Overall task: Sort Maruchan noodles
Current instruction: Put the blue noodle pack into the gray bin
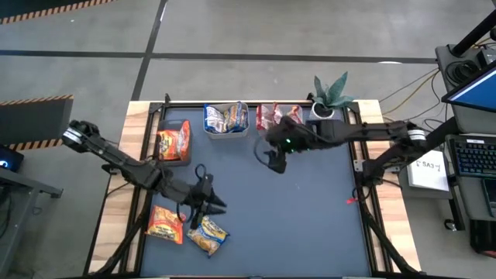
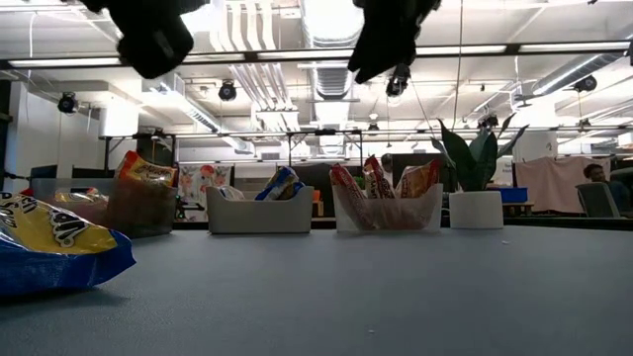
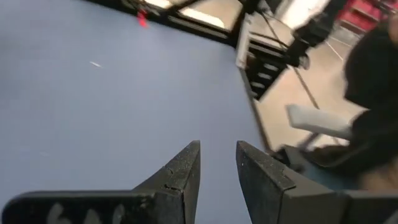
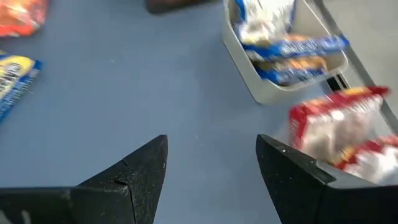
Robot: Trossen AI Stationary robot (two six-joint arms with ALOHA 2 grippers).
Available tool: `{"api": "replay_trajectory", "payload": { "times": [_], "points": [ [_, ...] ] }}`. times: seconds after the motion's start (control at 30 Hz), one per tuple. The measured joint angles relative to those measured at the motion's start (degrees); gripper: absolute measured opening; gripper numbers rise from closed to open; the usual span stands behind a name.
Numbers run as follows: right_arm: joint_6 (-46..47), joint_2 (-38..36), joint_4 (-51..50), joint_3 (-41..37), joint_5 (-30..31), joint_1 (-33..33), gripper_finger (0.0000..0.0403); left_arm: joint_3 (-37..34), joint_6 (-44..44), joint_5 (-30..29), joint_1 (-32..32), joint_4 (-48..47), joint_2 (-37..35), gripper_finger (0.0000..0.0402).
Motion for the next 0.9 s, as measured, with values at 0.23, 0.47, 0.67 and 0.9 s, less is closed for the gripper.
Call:
{"api": "replay_trajectory", "payload": {
  "times": [0.23, 0.47, 0.67, 0.9],
  "points": [
    [-4.0, -7.7, 18.7, -14.7, -0.1, 2.2, 0.0233, 12.4, -10.9, 0.4, -9.0, -19.2, 10.0, 0.0087],
    [-6.5, -12.2, 31.2, -22.7, 0.1, 1.7, 0.0233, 29.4, -17.2, 0.4, -16.4, -45.1, 24.0, 0.0075],
    [-6.9, -12.9, 33.3, -24.3, 0.1, 1.7, 0.0233, 38.8, -18.3, 1.0, -17.5, -54.1, 33.1, 0.0041],
    [-7.0, -12.8, 33.3, -24.3, 0.1, 1.7, 0.0233, 39.7, -19.3, 3.5, -17.6, -53.7, 35.9, 0.0003]
  ]
}}
